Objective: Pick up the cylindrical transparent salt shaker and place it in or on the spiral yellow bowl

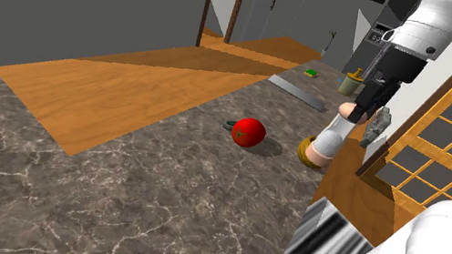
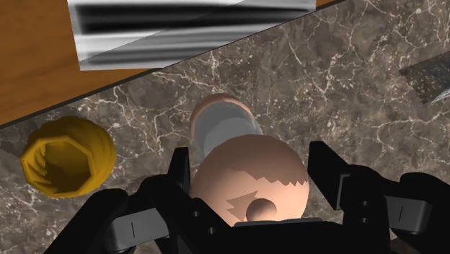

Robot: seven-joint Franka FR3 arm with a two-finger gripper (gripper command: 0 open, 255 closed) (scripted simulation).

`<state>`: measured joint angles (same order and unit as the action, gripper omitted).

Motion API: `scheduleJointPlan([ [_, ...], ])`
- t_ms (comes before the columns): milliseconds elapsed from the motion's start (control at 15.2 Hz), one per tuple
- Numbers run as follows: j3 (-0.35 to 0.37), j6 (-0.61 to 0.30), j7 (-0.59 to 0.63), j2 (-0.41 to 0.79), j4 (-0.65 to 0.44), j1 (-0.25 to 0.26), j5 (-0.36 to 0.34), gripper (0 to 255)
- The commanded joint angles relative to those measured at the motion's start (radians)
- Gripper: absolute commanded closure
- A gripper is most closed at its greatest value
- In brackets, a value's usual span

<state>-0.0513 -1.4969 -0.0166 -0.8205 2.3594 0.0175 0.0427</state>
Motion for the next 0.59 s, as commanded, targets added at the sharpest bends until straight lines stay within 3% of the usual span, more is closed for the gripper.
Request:
scheduleJointPlan([
  [0,-0.038,0.001,-0.041,0.033,-0.033,-0.011,-0.029,255],
  [528,-0.2,0.012,-0.22,0.206,-0.217,-0.044,-0.119,255],
])
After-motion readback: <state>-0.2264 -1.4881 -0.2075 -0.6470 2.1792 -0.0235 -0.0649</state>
